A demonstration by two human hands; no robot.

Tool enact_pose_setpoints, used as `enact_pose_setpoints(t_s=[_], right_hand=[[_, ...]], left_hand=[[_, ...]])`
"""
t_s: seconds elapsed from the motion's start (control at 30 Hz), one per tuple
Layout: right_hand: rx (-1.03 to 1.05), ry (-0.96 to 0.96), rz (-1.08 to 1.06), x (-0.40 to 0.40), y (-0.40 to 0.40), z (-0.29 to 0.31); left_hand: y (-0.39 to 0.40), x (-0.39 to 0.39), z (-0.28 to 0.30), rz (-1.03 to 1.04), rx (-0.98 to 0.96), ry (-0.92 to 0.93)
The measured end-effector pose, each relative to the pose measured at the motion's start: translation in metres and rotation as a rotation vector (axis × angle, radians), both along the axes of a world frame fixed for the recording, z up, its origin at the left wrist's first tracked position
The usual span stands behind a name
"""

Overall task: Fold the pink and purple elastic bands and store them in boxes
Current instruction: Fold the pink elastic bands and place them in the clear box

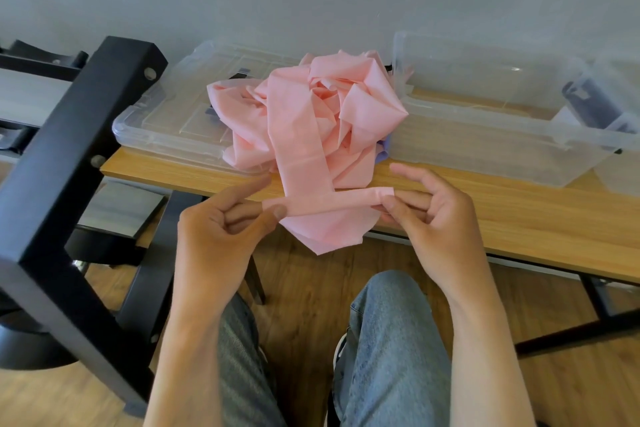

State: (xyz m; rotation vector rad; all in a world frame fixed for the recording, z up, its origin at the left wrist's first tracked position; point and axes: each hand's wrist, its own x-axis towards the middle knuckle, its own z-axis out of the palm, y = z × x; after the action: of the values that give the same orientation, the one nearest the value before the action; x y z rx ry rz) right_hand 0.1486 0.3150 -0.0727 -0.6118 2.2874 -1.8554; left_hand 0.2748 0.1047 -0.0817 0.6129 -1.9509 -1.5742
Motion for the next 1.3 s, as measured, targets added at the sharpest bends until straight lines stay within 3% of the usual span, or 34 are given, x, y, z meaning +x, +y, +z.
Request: enact_pose_setpoints(t_s=[0.13,0.3,0.63,0.83,1.03,1.3], right_hand=[[0.138,0.155,-0.014,-0.002,0.003,0.001],[0.121,0.221,0.012,-0.001,0.006,0.012],[-0.327,0.033,0.072,0.007,-0.006,0.093],[-0.311,0.221,0.139,0.002,-0.005,0.167],[-0.305,0.472,0.064,0.005,-0.001,0.237],[-0.482,0.618,0.039,0.039,0.015,0.272]], left_hand=[[-0.003,0.003,0.003,-0.012,-0.074,-0.056],[-0.001,0.005,0.013,-0.001,-0.095,0.005],[0.007,0.003,0.089,0.054,-0.113,0.260],[0.009,0.005,0.173,0.016,-0.157,0.430],[0.013,0.010,0.246,0.010,-0.225,0.507],[0.029,0.036,0.278,-0.005,-0.310,0.675]])
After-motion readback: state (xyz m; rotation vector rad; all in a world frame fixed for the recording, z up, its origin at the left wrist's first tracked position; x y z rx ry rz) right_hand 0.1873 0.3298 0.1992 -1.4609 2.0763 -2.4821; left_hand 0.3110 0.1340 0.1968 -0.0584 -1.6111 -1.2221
